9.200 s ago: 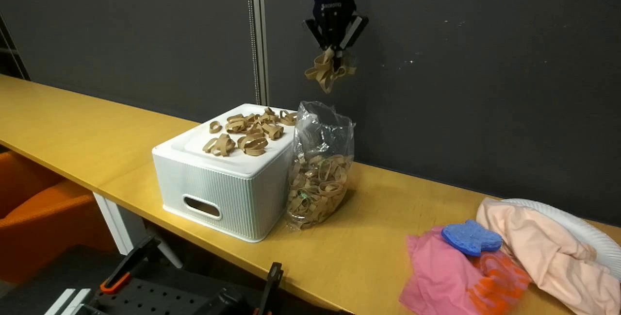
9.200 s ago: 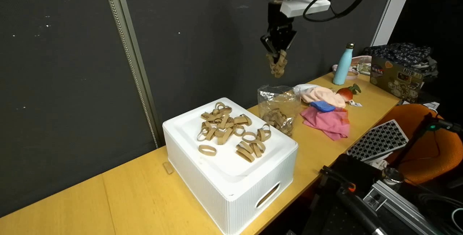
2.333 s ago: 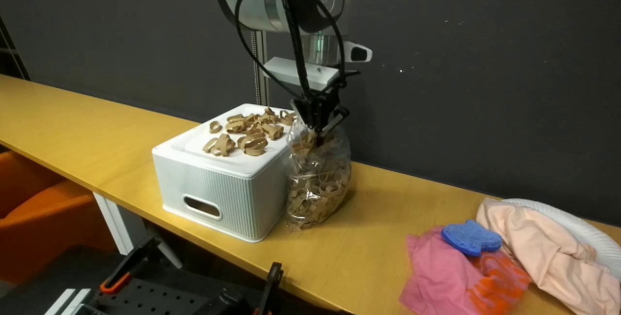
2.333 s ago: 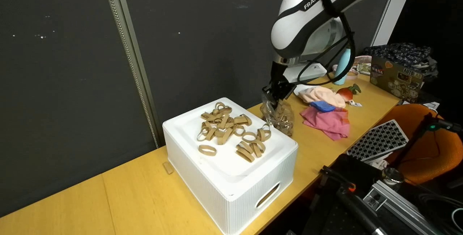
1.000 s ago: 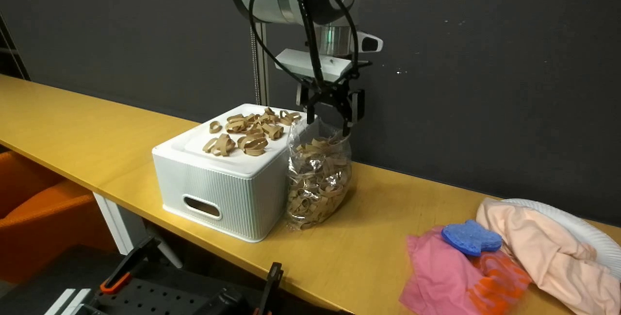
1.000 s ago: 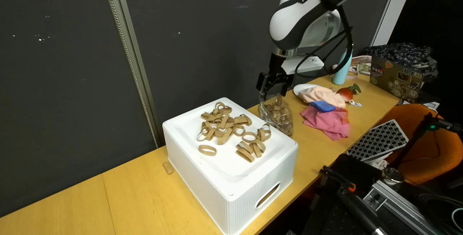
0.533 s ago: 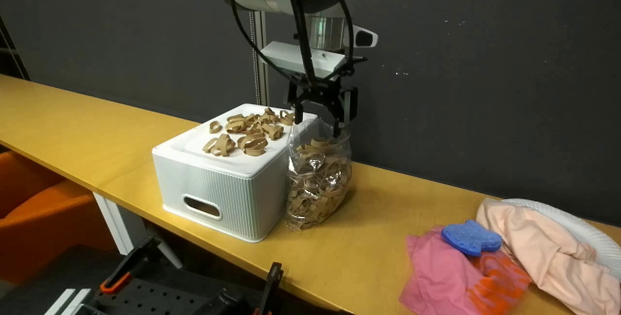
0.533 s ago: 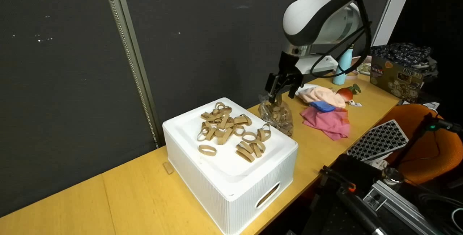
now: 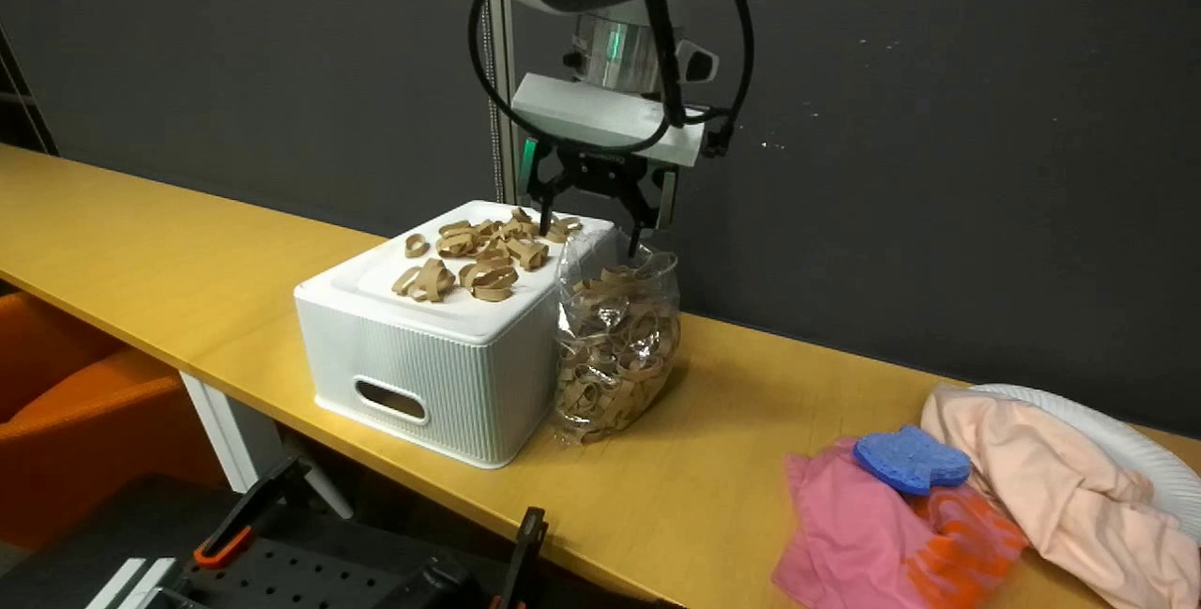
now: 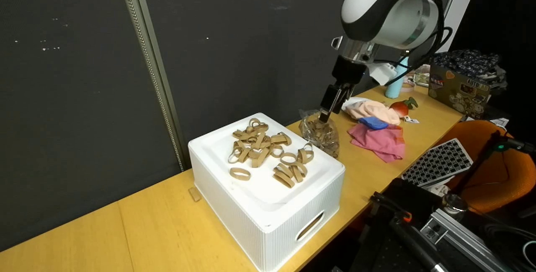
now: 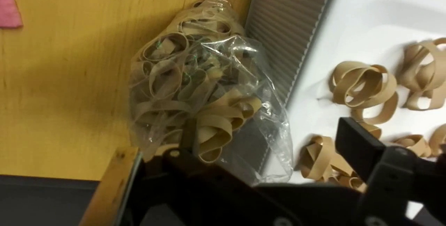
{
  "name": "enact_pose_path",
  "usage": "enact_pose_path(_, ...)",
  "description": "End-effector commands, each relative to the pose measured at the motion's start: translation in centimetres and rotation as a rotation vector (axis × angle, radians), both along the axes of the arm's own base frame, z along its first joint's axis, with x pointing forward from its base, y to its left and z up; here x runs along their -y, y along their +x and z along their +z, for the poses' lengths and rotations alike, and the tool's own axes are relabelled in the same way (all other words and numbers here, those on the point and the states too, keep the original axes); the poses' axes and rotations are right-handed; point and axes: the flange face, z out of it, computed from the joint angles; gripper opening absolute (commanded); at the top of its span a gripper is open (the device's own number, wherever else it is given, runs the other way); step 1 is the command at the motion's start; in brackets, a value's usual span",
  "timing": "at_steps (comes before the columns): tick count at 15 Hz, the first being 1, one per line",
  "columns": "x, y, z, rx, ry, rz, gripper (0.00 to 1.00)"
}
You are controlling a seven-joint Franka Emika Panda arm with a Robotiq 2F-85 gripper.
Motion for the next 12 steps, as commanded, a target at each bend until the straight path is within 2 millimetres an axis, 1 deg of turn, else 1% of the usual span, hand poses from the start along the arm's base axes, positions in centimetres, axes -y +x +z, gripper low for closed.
enact_pose_path(1, -0.2, 1.7, -0.3, 0.058, 0.030, 0.145, 1.00)
enact_pose_path(5, -1.8, 4.2, -1.2, 0.089, 0.050, 0.241, 1.00)
enact_pose_path(9, -3.3, 6.9, -2.3, 0.071, 0.066, 0.275, 1.00)
enact_pose_path(12, -4.2, 8.0, -2.5, 0.054, 0.072, 0.284, 0.97)
